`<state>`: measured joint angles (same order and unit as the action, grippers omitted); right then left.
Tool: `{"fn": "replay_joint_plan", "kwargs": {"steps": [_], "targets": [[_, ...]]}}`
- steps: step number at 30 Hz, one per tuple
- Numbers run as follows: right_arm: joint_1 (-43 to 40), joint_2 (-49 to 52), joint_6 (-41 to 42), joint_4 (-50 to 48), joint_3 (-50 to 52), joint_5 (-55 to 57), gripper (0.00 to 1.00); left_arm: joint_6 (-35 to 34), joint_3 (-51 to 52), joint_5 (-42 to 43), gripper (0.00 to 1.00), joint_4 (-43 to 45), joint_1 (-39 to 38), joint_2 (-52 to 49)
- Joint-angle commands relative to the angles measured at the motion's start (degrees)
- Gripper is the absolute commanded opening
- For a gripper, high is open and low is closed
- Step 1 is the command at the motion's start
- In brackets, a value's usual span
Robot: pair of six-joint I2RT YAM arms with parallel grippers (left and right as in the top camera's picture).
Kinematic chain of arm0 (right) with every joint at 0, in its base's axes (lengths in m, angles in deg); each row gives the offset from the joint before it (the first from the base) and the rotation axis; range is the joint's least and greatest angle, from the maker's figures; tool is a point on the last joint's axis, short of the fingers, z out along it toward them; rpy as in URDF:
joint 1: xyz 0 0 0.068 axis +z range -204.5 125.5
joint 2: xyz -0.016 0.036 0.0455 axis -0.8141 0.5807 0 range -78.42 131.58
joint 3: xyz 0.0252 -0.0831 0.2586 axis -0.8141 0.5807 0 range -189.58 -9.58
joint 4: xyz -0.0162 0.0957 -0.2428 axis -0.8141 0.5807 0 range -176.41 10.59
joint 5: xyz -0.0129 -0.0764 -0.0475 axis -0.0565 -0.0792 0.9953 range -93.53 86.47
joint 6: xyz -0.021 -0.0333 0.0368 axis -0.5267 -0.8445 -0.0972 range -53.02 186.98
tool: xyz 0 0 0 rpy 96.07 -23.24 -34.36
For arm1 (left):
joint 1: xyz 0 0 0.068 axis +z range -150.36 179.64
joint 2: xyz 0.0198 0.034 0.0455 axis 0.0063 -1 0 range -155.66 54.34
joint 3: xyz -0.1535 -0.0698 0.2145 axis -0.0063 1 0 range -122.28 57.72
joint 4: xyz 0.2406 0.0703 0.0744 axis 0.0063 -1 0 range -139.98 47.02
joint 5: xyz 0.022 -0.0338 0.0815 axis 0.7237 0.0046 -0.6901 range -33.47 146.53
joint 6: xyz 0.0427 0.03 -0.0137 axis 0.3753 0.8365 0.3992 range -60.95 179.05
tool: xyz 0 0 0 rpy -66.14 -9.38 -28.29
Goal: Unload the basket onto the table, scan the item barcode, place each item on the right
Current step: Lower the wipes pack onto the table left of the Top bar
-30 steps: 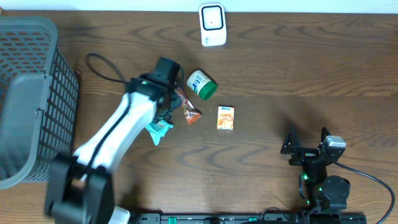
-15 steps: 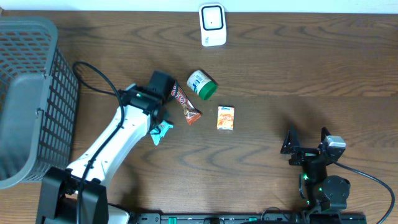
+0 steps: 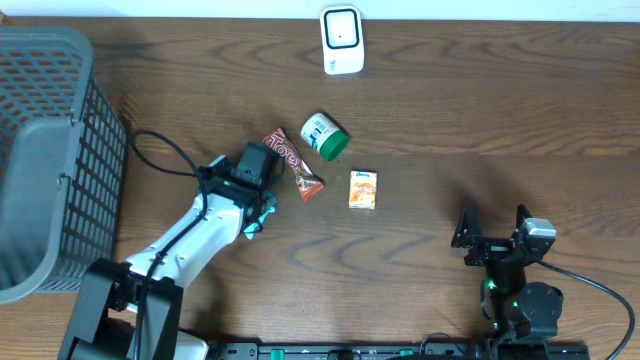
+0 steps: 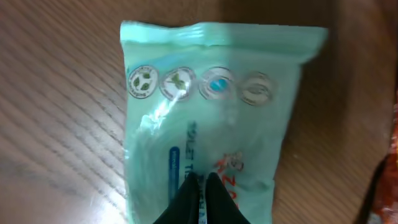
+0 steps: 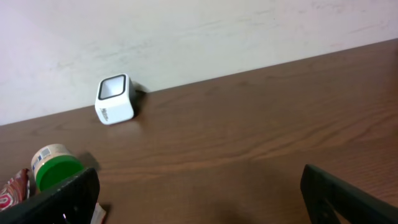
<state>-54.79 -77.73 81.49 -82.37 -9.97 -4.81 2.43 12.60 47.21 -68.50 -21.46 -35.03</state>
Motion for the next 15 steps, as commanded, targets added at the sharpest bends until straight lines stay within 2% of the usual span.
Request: {"fn": "replay_joint_plan", "kwargs": {"steps": [1, 6, 8, 13, 15], "targets": [[1.1, -0.3, 0.5, 0.2, 0.1, 0.3, 0.99, -1.8, 4.0, 1.4, 0.07, 0.6, 0.2, -1.0], [1.1, -0.3, 0.5, 0.2, 0.1, 0.3, 0.99, -1.8, 3.9, 1.4, 0.08, 1.0, 0.2, -0.4], [1.1, -0.3, 0.5, 0.2, 0.1, 0.3, 0.99, 1.0, 2.4, 1.4, 0.08, 0.9, 0.2, 1.0], [1.1, -0.3, 0.5, 0.2, 0.1, 0.3, 0.99, 5.9, -1.5, 1.1, 0.08, -0.9, 0.2, 9.0], [1.1, -0.3, 0.5, 0.2, 0.1, 0.3, 0.99, 5.8, -1.8, 0.2, 0.08, -0.7, 0.2, 12.7]]}}
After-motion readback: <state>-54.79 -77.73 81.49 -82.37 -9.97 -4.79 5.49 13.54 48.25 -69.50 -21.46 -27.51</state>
